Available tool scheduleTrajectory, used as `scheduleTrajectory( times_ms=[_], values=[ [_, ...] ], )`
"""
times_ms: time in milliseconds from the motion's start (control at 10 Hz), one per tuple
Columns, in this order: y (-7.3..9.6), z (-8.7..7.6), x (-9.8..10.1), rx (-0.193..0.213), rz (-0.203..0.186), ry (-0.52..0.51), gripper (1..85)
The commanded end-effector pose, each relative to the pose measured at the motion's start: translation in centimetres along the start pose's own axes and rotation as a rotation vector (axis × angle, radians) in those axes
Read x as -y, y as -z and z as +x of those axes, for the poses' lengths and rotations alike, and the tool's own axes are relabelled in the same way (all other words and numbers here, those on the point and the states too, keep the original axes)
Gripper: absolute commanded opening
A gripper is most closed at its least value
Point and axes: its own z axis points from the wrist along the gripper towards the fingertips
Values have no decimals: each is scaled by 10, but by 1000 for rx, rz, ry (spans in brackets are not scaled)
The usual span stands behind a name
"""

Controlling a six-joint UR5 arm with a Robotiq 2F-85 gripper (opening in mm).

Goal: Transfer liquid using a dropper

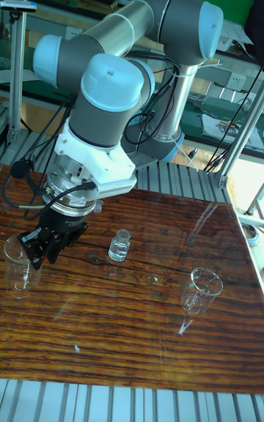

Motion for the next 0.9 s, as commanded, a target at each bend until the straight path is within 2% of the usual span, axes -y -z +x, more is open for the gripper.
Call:
scheduleTrajectory(
  times_ms=[0, 200, 600, 800],
  values=[
    [0, 2, 1, -14, 1, 7, 343],
    [0, 6, 1, -29, -1, 15, 343],
    [1, 7, -3, -35, -14, 18, 343],
    [14, 10, -9, -40, -36, 18, 343]
  ],
)
